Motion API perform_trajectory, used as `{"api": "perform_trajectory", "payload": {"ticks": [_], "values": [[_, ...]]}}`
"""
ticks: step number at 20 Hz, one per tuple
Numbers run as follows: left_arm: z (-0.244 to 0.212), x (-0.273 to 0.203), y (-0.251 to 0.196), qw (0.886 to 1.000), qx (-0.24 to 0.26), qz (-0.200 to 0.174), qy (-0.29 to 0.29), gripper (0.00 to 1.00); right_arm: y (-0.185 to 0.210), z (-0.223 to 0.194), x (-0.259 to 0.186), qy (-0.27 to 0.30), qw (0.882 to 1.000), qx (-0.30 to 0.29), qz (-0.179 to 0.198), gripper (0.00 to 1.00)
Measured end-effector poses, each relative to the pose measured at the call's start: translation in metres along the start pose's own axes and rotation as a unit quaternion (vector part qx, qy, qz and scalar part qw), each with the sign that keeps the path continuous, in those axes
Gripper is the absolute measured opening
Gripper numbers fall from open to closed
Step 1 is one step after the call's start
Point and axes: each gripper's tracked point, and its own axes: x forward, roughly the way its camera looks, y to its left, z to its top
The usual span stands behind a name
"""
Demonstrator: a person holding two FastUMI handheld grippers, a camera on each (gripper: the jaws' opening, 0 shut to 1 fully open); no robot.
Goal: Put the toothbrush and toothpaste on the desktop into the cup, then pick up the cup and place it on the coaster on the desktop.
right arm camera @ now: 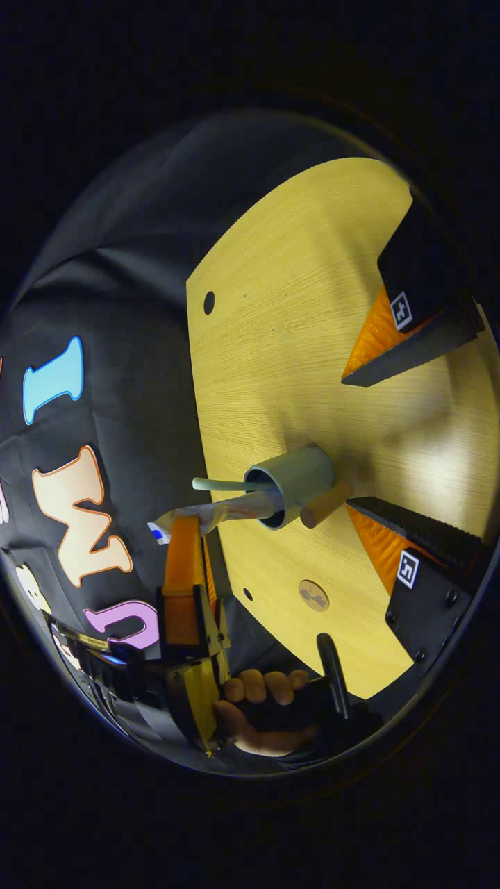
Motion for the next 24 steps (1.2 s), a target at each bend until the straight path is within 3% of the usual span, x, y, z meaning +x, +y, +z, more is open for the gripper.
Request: {"api": "perform_trajectory", "payload": {"ticks": [7,8,9,10,11,15,17,18,19,24], "values": [[-0.036,-0.001,0.009,0.999,-0.011,0.018,0.046,0.0,0.005,0.008,0.005,0.005,1.0,-0.003,0.009,0.98],[-0.042,-0.003,0.007,0.998,-0.013,0.017,0.051,0.05,0.005,0.009,0.006,0.006,1.0,-0.002,0.009,0.94],[-0.043,-0.005,0.007,0.998,-0.016,0.018,0.05,0.07,0.006,0.012,0.007,0.007,1.0,-0.001,0.011,0.98],[-0.043,-0.006,0.007,0.999,-0.017,0.018,0.045,0.19,0.006,0.015,0.009,0.01,1.0,-0.001,0.013,0.94],[-0.041,-0.01,0.008,0.999,-0.016,0.021,0.04,0.35,0.006,0.018,0.011,0.011,1.0,0.0,0.016,0.98],[-0.038,-0.028,0.028,0.998,0.005,0.061,0.012,0.99,0.016,0.024,0.017,0.035,0.999,-0.012,0.034,0.98],[-0.035,-0.042,0.043,0.996,0.016,0.086,-0.005,0.96,0.024,0.026,0.019,0.053,0.997,-0.019,0.047,0.98],[-0.033,-0.052,0.05,0.995,0.019,0.1,-0.014,0.96,0.029,0.026,0.021,0.066,0.996,-0.021,0.051,0.94],[-0.031,-0.062,0.06,0.993,0.02,0.115,-0.024,0.96,0.034,0.026,0.021,0.078,0.995,-0.023,0.056,0.98],[-0.031,-0.118,0.117,0.98,0.035,0.188,-0.058,0.95,0.057,0.025,0.032,0.137,0.989,-0.019,0.057,0.98]]}}
